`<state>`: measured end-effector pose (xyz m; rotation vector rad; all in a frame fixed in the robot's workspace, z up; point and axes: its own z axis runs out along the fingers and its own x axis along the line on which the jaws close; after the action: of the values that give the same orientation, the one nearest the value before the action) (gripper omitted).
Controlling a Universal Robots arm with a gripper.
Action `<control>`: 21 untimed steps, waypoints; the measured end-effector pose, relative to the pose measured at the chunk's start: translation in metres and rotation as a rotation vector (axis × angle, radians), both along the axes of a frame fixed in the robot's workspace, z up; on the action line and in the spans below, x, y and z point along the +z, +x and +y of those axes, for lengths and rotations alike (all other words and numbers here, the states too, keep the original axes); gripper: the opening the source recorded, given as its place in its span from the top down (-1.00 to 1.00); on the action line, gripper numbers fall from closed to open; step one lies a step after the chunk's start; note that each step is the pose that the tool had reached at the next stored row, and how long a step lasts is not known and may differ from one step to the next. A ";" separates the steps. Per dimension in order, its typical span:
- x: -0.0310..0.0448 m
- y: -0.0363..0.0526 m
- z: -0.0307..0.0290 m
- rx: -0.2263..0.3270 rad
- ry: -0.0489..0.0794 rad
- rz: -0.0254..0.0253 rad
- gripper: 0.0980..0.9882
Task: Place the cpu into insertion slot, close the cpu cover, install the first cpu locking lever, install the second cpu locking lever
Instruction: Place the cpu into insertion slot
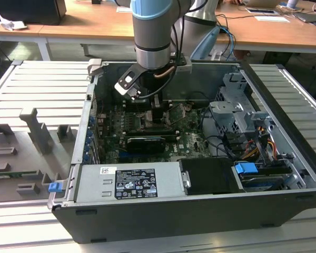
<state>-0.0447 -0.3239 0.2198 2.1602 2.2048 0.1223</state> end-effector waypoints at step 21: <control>-0.0151 0.0022 0.0028 -0.016 0.001 0.0321 0.00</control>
<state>-0.0425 -0.3211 0.2047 2.1951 2.2041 0.0884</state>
